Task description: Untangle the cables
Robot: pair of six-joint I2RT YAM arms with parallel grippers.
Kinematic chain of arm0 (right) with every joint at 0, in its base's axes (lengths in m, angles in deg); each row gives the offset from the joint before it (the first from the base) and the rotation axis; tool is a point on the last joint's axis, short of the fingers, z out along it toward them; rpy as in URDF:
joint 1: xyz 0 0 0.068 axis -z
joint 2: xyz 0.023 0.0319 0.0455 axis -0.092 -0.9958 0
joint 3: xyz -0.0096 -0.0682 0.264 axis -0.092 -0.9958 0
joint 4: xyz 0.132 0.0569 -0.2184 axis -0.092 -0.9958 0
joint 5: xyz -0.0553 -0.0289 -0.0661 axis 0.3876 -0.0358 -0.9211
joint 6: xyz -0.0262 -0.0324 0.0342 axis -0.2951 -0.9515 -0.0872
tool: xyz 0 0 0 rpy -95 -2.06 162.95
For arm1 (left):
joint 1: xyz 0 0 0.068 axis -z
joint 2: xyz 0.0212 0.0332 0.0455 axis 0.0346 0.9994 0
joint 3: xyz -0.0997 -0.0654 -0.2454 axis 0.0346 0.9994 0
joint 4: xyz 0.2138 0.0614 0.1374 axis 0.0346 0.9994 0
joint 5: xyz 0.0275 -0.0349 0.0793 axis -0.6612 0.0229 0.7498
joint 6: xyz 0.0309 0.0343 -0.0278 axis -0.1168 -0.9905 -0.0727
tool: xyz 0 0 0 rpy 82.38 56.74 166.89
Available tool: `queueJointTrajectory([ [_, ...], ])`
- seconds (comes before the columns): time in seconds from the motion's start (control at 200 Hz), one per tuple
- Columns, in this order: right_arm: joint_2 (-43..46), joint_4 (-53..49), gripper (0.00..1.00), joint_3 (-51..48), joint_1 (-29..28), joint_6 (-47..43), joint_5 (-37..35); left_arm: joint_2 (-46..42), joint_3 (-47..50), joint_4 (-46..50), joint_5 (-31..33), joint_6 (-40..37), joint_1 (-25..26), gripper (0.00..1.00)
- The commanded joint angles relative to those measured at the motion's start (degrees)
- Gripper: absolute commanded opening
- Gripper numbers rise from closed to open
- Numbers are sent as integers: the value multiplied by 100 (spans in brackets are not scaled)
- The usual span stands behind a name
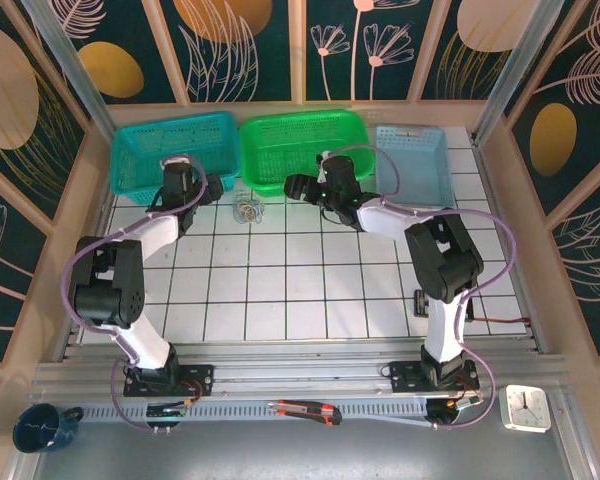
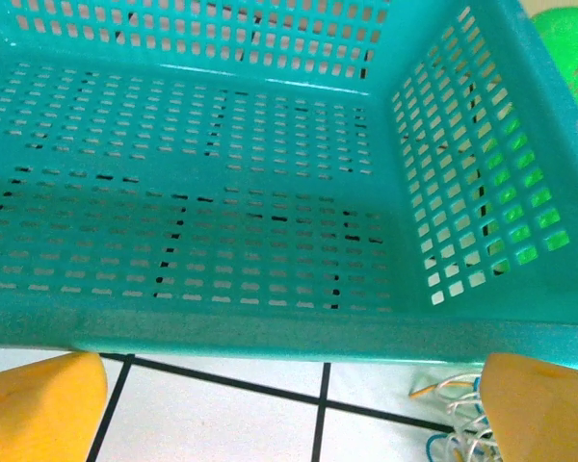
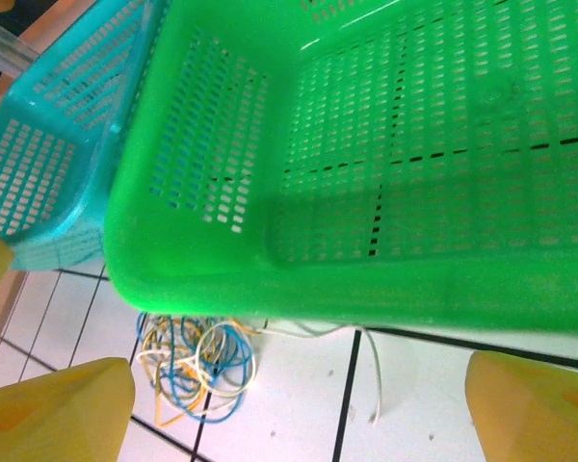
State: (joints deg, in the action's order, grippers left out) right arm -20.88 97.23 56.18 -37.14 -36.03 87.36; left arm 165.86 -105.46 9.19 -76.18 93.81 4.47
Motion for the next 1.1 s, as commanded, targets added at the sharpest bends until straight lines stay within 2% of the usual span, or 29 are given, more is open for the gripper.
queueJointTrajectory([
  [0.0, 583, 70, 89, -243, 14, -7, 137, -226, -144, 152, -284, 34, -31, 99],
  [0.265, 1471, -13, 89, -883, 19, -75, 168, -1181, 318, 556, -1169, 678, 2, 99],
  [0.34, 1694, -43, 89, -1067, 21, -101, 149, -1342, 489, 671, -1195, 847, 149, 99],
  [0.525, 2190, -78, 89, -1539, 20, -78, 68, -1066, 476, 1199, -245, 761, 897, 99],
  [0.706, 2699, -183, 89, -1968, 14, -94, -83, -463, 256, 1377, 542, 776, 1038, 99],
  [0.846, 3083, -323, 89, -2234, 13, -129, -234, -120, 99, 1344, 761, 813, 1035, 99],
  [1.091, 3512, -568, 89, -2496, 4, -176, -430, 546, -796, 1418, 867, 860, 1034, 99],
])
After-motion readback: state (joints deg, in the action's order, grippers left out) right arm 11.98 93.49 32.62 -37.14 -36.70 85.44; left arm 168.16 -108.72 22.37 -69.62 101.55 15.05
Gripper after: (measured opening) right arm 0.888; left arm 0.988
